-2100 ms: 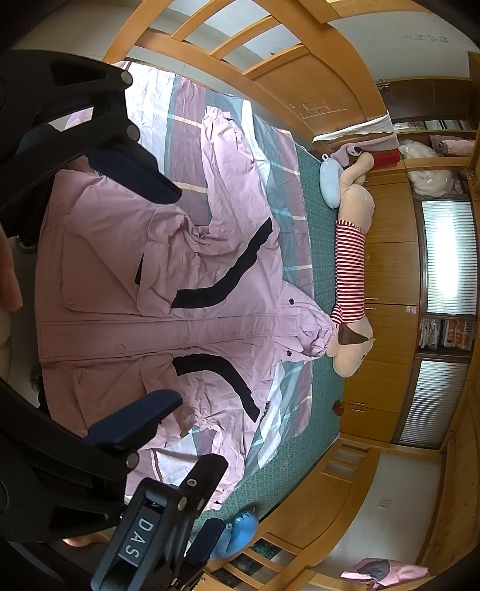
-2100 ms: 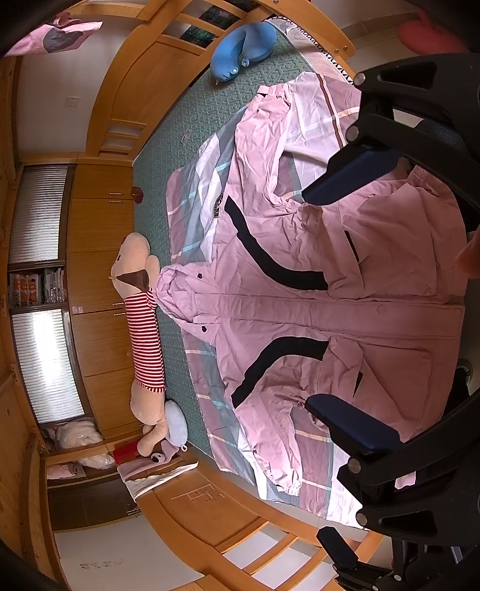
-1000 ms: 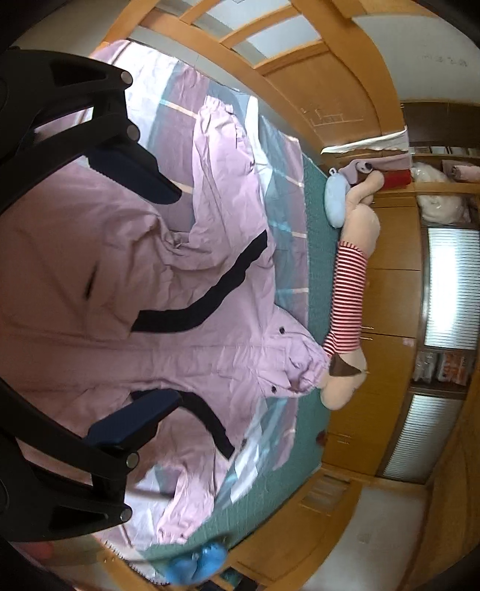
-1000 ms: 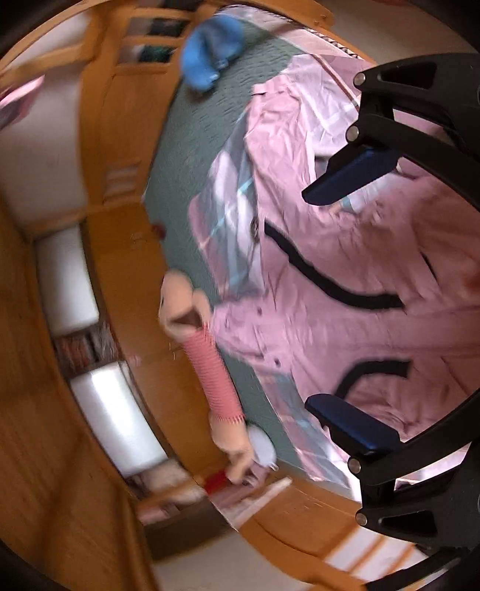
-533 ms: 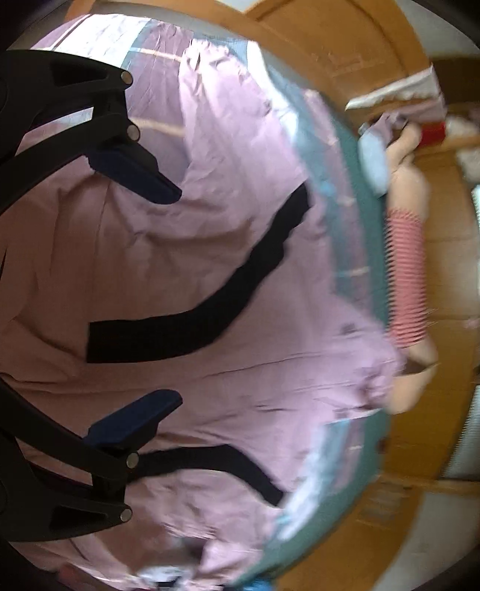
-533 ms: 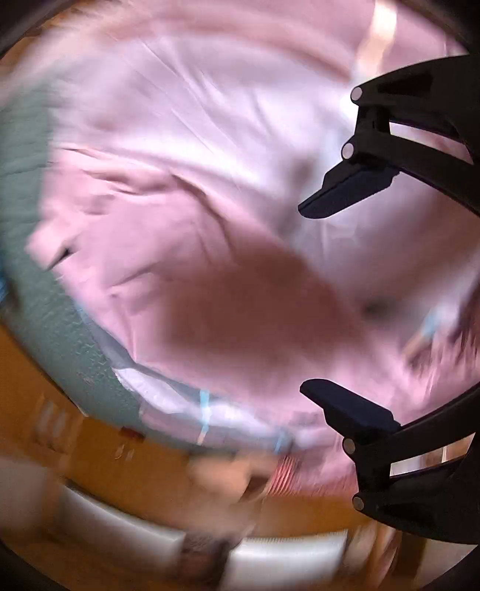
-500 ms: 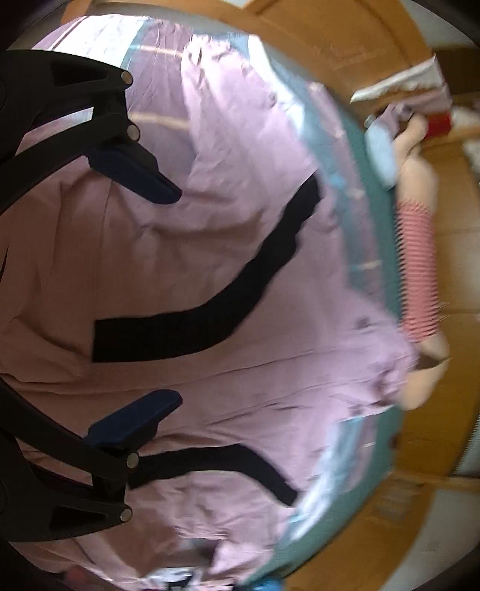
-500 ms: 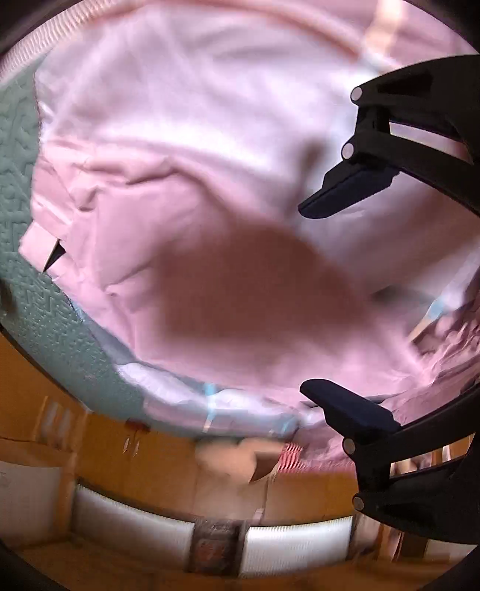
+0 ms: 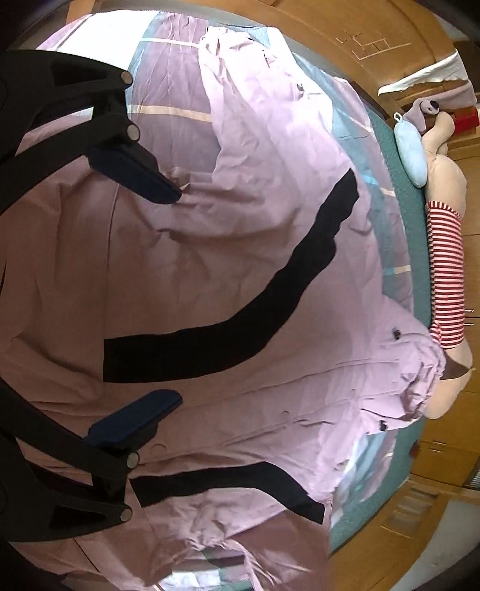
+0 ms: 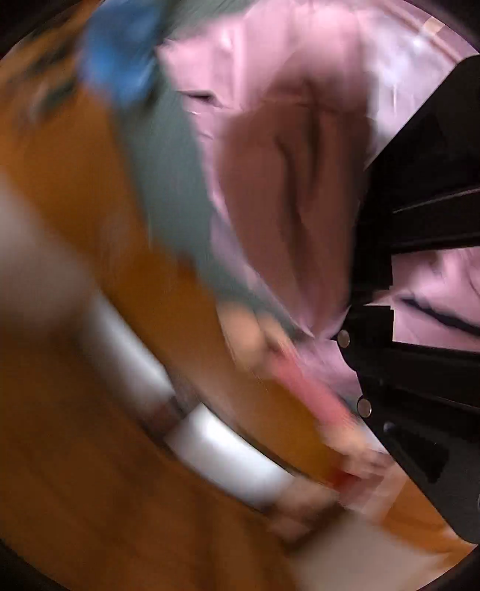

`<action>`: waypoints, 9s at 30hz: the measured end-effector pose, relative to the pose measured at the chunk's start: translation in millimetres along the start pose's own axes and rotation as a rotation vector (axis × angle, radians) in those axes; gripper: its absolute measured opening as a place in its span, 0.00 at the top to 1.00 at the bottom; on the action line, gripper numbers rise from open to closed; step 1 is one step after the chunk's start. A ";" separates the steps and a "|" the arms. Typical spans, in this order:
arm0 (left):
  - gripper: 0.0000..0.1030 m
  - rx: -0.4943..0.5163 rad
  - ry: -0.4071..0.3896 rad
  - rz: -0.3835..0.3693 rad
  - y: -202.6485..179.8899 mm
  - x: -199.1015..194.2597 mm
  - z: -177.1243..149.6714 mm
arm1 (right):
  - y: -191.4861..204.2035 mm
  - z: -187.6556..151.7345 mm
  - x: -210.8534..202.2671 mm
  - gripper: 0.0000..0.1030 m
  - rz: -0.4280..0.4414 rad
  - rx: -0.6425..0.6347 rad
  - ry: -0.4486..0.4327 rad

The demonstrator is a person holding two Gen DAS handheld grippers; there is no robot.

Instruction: Fold large clothes

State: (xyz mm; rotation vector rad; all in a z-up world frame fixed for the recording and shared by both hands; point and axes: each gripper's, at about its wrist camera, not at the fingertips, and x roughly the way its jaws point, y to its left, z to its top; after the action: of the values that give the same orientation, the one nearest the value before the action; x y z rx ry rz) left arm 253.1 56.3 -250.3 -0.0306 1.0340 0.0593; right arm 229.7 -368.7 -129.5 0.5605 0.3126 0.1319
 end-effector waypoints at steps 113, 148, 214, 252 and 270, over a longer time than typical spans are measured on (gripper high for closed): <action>0.79 0.060 0.096 -0.187 -4.3 26.0 17.5 | 90.3 -242.5 176.8 0.42 -0.780 -0.515 0.730; 0.69 0.329 0.083 0.167 -68.3 65.5 4.5 | 71.5 -208.0 152.1 0.11 -0.560 -0.354 0.624; 0.88 -0.026 -0.093 -0.533 -3.7 9.7 32.6 | 37.1 -147.6 116.5 0.01 -0.295 -0.177 0.380; 0.05 -0.324 0.058 -0.285 97.5 49.7 15.3 | 5.3 -135.7 119.4 0.19 -0.280 -0.018 0.454; 0.05 -0.002 -0.074 0.102 37.1 41.0 15.1 | 28.3 -148.4 121.5 0.91 -0.333 -0.208 0.438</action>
State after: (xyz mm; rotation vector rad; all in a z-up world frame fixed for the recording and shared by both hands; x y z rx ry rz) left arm 284.6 95.5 -277.8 0.0222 0.9616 0.1537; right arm 294.9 -245.3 -264.0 0.2620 0.8032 -0.0372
